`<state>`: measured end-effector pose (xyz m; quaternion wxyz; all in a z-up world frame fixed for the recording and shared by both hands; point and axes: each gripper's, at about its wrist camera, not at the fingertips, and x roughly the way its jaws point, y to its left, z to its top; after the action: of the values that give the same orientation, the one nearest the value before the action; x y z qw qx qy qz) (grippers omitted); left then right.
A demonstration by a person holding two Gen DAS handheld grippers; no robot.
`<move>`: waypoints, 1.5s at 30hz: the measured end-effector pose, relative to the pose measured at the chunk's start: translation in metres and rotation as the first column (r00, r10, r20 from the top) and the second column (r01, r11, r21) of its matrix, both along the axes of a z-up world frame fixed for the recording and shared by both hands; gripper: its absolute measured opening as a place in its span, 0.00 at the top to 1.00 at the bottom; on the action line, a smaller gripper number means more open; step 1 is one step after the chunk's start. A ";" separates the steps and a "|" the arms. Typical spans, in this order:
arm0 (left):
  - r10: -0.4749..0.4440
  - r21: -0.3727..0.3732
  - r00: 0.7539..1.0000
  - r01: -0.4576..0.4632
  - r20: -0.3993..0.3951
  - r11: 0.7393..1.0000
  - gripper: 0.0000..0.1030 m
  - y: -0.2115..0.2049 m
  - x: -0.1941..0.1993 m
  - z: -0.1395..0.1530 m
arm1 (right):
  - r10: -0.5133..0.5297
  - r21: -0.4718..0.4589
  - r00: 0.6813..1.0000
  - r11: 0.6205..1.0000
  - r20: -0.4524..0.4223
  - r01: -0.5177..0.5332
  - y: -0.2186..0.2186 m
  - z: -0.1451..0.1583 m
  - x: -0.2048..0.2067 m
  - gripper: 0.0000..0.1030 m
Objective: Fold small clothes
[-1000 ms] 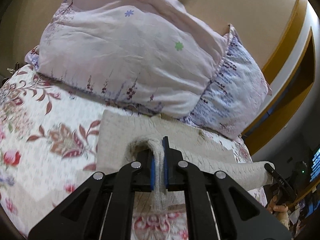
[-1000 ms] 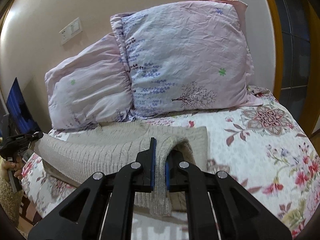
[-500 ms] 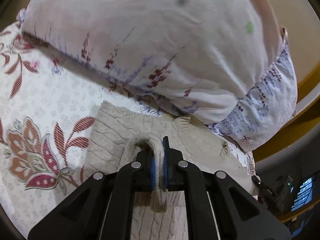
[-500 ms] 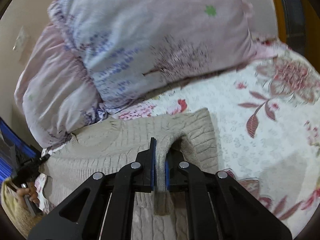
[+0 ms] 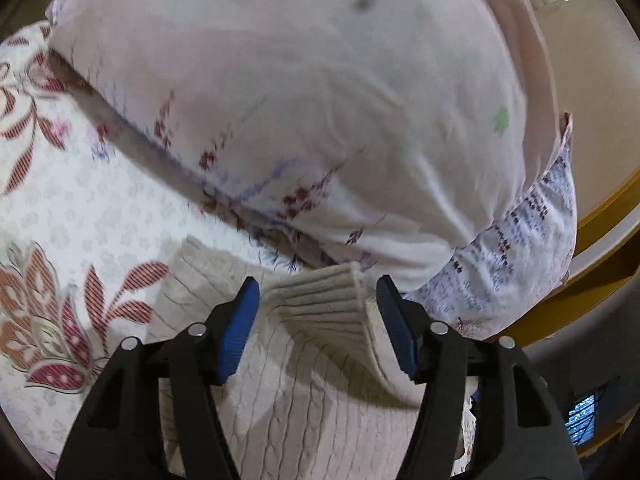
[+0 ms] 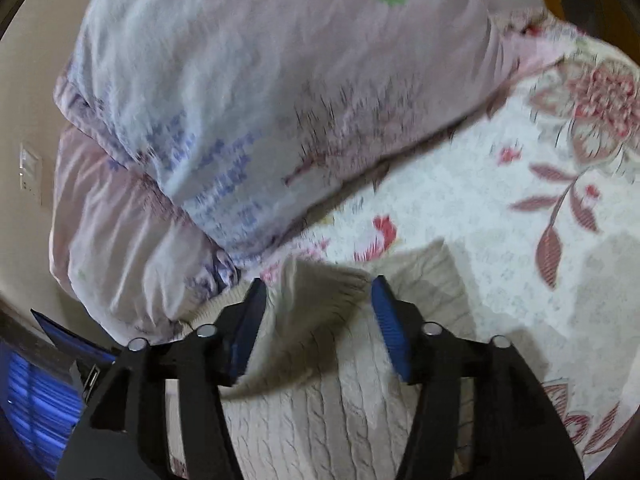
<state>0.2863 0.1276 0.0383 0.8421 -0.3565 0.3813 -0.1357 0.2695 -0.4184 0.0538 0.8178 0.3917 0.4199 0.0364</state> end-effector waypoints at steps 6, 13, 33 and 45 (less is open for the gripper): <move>0.007 0.101 0.999 -0.011 0.039 0.995 0.41 0.009 -0.022 0.014 | -0.001 -0.101 1.000 0.995 0.031 0.004 -0.003 0.018 -0.027 0.44; -0.050 0.287 0.998 0.042 0.021 0.957 0.43 0.004 -0.054 0.009 | 0.055 -0.227 0.998 0.973 -0.001 -0.054 0.008 0.017 -0.062 0.56; -0.082 0.293 0.994 0.101 -0.076 0.951 0.87 0.010 -0.080 -0.020 | 0.115 -0.353 0.991 0.926 -0.068 -0.132 0.028 0.004 -0.084 0.89; -0.121 0.344 0.991 0.135 -0.064 0.929 0.71 -0.005 -0.085 -0.019 | 0.135 -0.358 0.985 0.919 -0.105 -0.164 0.035 -0.001 -0.081 0.83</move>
<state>0.2012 0.1222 0.0197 0.8730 -0.1794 0.4390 -0.1135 0.1880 -0.3833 0.0532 0.8541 0.2008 0.4798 0.0047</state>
